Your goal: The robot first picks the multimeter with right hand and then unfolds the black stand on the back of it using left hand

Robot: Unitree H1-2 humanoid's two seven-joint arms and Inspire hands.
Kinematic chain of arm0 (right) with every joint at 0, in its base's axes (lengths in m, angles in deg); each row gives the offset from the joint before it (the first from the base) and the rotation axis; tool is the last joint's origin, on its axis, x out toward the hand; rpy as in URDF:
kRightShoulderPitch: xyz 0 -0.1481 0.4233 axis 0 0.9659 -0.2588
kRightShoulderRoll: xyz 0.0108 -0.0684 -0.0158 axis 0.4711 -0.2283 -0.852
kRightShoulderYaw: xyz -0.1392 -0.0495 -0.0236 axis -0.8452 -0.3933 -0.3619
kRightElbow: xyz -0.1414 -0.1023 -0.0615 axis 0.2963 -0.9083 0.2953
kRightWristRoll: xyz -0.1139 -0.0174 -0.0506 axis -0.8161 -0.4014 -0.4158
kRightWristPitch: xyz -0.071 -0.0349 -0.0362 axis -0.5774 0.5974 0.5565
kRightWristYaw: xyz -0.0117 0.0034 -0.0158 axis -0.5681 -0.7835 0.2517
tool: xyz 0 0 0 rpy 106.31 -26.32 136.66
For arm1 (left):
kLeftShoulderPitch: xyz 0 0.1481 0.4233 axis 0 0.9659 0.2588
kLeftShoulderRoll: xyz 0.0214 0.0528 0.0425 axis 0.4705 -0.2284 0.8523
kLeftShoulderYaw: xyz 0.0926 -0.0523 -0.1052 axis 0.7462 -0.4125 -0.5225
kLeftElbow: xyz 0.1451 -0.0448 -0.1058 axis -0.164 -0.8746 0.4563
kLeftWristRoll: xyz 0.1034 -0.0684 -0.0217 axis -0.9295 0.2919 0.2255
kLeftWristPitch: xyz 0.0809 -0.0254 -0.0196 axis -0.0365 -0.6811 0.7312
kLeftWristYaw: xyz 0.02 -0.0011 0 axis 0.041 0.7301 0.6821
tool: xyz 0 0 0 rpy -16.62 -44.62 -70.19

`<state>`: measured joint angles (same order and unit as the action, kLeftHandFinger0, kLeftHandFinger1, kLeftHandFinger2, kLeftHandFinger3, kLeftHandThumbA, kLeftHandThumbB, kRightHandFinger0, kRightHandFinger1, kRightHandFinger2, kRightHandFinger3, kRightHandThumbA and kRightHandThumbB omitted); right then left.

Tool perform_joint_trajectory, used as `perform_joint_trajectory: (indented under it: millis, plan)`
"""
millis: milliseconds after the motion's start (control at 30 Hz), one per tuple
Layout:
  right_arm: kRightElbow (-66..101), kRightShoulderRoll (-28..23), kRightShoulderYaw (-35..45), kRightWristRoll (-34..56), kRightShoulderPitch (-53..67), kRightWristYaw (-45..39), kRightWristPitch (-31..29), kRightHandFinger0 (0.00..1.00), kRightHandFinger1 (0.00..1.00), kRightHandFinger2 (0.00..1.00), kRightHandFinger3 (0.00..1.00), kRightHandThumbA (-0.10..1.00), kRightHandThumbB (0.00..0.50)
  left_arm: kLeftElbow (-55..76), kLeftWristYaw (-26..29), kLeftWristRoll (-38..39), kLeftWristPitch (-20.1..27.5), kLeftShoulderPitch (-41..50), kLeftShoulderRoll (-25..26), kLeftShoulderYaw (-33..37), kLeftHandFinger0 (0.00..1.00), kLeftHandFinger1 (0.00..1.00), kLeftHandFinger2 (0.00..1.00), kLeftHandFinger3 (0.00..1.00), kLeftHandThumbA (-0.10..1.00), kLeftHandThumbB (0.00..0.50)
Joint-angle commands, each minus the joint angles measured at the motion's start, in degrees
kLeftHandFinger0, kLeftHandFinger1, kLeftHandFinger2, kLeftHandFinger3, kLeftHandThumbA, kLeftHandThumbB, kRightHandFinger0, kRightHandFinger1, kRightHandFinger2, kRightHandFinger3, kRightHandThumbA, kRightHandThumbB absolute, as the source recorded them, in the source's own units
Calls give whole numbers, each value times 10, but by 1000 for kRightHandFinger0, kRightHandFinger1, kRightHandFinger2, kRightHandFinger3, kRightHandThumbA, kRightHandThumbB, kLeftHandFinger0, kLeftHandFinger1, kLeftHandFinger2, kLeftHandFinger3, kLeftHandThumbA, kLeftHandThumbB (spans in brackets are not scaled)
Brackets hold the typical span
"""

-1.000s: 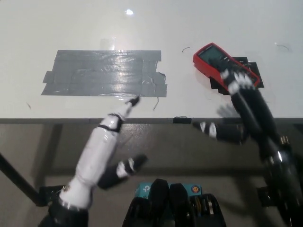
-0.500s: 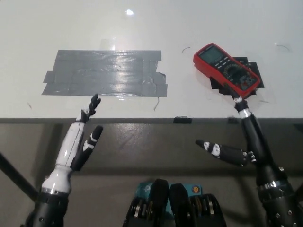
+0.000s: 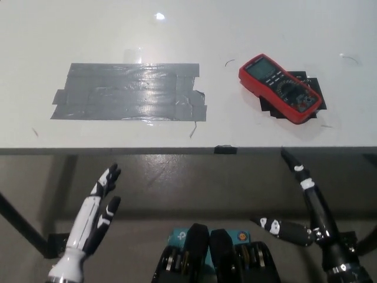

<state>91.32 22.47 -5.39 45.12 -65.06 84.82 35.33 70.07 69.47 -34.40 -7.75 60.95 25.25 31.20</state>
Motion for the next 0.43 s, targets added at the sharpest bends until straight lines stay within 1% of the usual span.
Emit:
perform_joint_trajectory:
  millis: [0, 100, 167, 300, 333, 400]
  plan:
    - [2, 8, 1, 10, -5, -13, -36, 1000, 1000, 1000, 1000, 997, 215, 12, -3, 3, 0, -2, 13, 5, 1000, 1000, 1000, 1000, 1000, 198]
    - [1, 8, 4, 12, -1, -16, -36, 1000, 1000, 1000, 1000, 990, 215, 10, -1, -3, 0, -2, 13, 9, 1000, 1000, 1000, 1000, 1000, 190]
    - [-1, 7, 5, 9, 1, -17, -37, 1000, 1000, 1000, 1000, 976, 212, 9, -2, -5, -5, -4, 13, 11, 1000, 1000, 1000, 1000, 1000, 164]
    - [1, 8, 5, 12, 10, -23, -30, 1000, 1000, 1000, 1000, 953, 213, 10, -3, -12, -10, 0, 16, 16, 1000, 1000, 1000, 1000, 1000, 171]
    - [-1, 8, 4, 10, 9, -23, -32, 1000, 1000, 1000, 1000, 946, 206, 12, -2, -13, -14, 0, 16, 17, 1000, 1000, 1000, 1000, 1000, 183]
    - [-2, 8, 4, 9, 9, -23, -33, 1000, 1000, 1000, 1000, 942, 204, 15, -2, -15, -18, 1, 16, 17, 1000, 1000, 1000, 1000, 1000, 184]
